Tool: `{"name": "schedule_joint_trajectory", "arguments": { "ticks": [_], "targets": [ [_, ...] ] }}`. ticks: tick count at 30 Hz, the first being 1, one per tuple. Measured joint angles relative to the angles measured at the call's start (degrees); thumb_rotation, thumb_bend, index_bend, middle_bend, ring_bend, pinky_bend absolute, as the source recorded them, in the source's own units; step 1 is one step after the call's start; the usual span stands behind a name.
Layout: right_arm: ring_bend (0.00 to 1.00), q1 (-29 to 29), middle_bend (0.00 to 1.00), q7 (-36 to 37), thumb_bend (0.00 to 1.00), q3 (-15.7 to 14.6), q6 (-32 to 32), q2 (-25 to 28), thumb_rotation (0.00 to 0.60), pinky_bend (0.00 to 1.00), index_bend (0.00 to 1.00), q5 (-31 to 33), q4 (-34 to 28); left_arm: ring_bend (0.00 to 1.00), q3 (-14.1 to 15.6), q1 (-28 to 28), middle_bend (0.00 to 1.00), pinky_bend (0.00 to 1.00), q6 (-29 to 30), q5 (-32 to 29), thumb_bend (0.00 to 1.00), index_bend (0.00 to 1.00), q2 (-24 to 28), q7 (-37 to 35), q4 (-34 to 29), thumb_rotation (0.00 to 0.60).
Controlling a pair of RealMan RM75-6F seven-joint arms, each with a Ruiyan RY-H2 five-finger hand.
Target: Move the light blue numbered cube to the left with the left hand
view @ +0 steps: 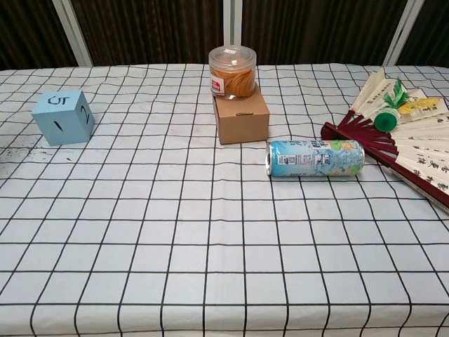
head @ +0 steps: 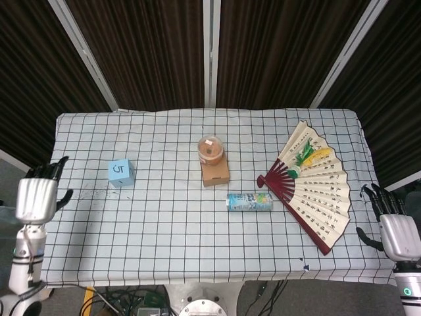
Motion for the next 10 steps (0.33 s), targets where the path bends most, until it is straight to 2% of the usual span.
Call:
{"name": "schedule_joint_trajectory", "arguments": {
  "ticks": [3, 5, 10],
  "targets": [
    [0.0, 0.11, 0.0, -0.57, 0.18, -0.76, -0.49, -0.12, 0.6, 0.0, 0.0, -0.95, -0.71, 0.0, 3.19, 3.72, 0.0, 0.02, 0.52, 2.37, 0.0, 0.07, 1.72, -2.91, -2.12, 0.598],
    [0.0, 0.1, 0.0, -1.15, 0.18, -1.14, -0.61, -0.37, 0.6, 0.0, 0.0, -1.35, -0.82, 0.0, 5.14, 5.73, 0.0, 0.01, -2.33, 4.9, 0.0, 0.07, 3.19, -4.81, -3.68, 0.588],
    [0.0, -0.09, 0.0, -1.6, 0.18, -1.45, -0.69, -0.98, 0.6, 0.0, 0.0, -1.2, -0.4, 0.0, 6.73, 11.17, 0.0, 0.0, -7.39, 10.79, 0.0, 0.07, 5.92, -7.96, -5.77, 0.545]
  ]
}}
